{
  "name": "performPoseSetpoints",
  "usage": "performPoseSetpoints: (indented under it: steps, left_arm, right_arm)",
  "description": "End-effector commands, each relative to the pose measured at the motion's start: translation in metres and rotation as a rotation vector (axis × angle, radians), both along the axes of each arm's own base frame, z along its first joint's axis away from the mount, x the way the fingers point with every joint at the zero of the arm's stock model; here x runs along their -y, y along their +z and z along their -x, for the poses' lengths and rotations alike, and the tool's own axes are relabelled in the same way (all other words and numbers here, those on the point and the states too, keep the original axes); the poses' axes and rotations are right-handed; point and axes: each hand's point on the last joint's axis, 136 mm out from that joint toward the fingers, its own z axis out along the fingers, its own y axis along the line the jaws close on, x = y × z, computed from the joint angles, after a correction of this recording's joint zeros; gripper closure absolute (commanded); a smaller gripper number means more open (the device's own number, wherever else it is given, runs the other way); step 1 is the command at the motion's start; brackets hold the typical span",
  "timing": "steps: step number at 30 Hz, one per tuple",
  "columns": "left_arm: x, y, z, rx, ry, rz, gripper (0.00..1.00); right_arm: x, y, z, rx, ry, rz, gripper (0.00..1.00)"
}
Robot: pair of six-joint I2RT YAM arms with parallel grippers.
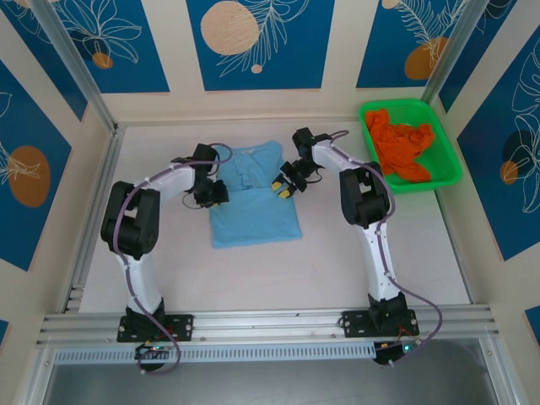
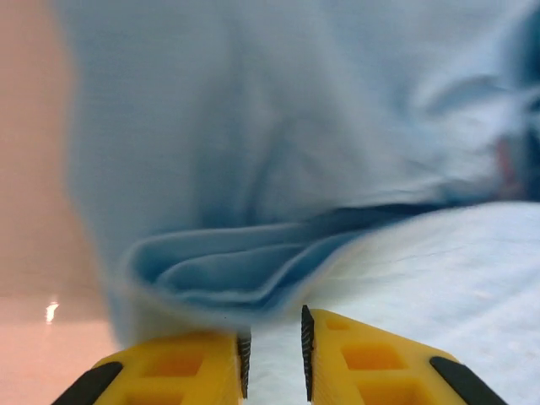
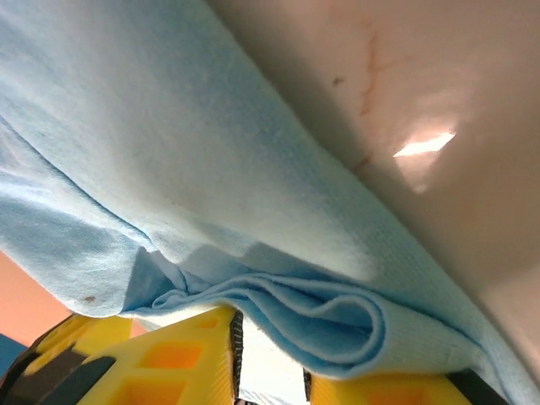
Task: Fold and stack the t-shirts
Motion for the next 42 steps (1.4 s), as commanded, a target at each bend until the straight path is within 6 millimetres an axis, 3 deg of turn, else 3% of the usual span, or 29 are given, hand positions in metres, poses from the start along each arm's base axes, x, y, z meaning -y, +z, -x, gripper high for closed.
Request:
performPoseSetpoints:
  steps: [1,5,8,15,18,20,23,25,31,34,42]
  left_arm:
    - [-0.029,-0.019,0.009,-0.061,0.101,-0.045,0.75]
    - [-0.04,-0.025,0.01,-0.091,0.143,-0.03,0.75]
    - [-0.044,-0.016,0.008,-0.079,0.157,-0.022,0.7]
    - [-0.047,0.032,0.007,-0.006,0.173,0.002,0.33]
    - [-0.042,0.044,0.018,0.003,0.162,0.048,0.21]
    - [-0.034,0.046,0.033,-0.014,0.143,0.1,0.18]
    - [-0.021,0.042,0.064,-0.093,0.117,0.188,0.21]
    - [-0.016,0.036,0.085,-0.141,0.121,0.24,0.24]
    - [0.01,0.02,0.134,-0.272,0.141,0.378,0.33]
    - [0.017,0.016,0.147,-0.291,0.176,0.4,0.38]
    - [0.003,0.008,0.16,-0.301,0.28,0.342,0.42]
  right_arm:
    - [0.008,-0.017,0.005,-0.072,-0.019,0.028,0.71]
    - [0.007,-0.016,0.008,-0.073,-0.009,0.024,0.7]
    - [0.006,-0.007,0.006,-0.044,-0.005,0.01,0.62]
    - [0.003,0.051,-0.007,0.15,0.003,-0.075,0.46]
    - [0.014,0.08,-0.002,0.272,0.003,-0.084,0.41]
    - [0.026,0.089,0.012,0.327,0.007,-0.074,0.39]
    - [0.041,0.083,0.042,0.343,0.041,-0.056,0.38]
    - [0.048,0.068,0.066,0.302,0.087,-0.031,0.38]
    - [0.048,0.038,0.122,0.225,0.2,-0.057,0.37]
    - [0.045,0.025,0.135,0.173,0.227,-0.054,0.38]
    - [0.049,0.005,0.145,0.114,0.225,0.019,0.42]
